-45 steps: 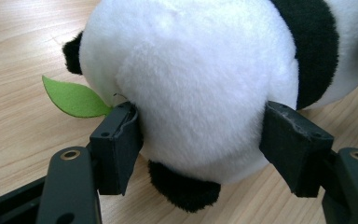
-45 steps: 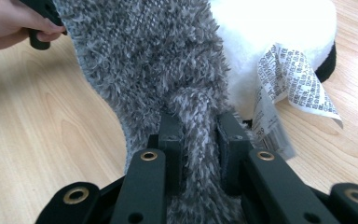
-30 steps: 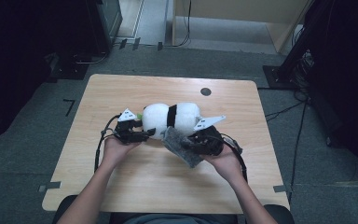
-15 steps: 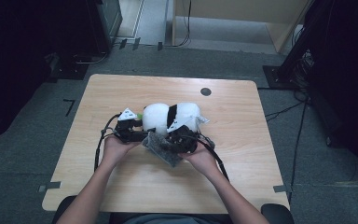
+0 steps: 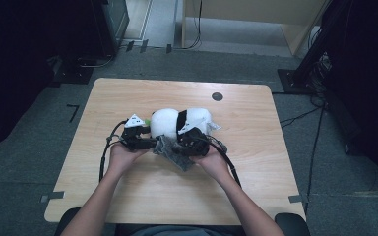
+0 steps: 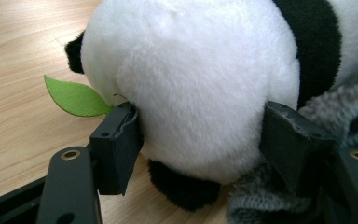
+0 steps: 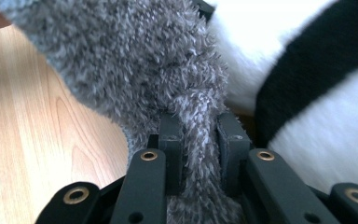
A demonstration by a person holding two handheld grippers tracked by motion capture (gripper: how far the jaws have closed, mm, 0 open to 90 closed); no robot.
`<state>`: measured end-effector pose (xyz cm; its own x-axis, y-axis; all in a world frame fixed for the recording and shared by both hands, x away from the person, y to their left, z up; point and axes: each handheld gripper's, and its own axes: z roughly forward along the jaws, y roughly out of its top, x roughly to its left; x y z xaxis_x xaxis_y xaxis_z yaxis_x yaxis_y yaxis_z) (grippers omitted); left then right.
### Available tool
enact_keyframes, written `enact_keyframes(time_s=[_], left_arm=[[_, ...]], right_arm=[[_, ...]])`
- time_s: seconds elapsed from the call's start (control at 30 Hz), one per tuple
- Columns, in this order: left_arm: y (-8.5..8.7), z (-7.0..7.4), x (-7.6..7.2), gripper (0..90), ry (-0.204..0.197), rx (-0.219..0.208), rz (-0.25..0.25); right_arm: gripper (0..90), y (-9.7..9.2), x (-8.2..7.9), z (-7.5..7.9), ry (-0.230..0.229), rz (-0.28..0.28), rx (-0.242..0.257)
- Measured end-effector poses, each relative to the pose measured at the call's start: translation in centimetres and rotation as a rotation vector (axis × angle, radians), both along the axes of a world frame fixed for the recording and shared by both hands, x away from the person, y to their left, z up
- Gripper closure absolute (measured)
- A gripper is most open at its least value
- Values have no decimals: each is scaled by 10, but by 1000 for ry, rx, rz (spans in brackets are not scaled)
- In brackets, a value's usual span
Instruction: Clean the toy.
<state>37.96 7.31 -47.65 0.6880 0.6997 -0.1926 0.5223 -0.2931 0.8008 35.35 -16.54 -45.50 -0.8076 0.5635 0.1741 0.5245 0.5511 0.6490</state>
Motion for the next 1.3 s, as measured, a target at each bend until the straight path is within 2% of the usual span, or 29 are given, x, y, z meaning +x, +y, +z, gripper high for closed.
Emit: enact_keyframes(time_s=[0.27,0.53,0.73,1.03,1.13,1.3], left_arm=[[0,0,0,308,1,-3,0],[1,-1,0,306,4,-8,-1],[1,-1,0,302,6,-5,-4],[1,-1,1,300,8,-6,-2],[0,-1,1,300,7,-6,-1],[0,-1,0,300,5,-2,0]], right_arm=[[763,-23,-3,3,14,-33,5],[759,-51,-12,11,-7,-73,9],[753,-73,-21,14,-22,-97,-8],[755,-109,-30,13,-13,-175,-11],[756,-112,-33,15,-23,-180,-1],[758,-104,-36,20,-32,-140,23]])
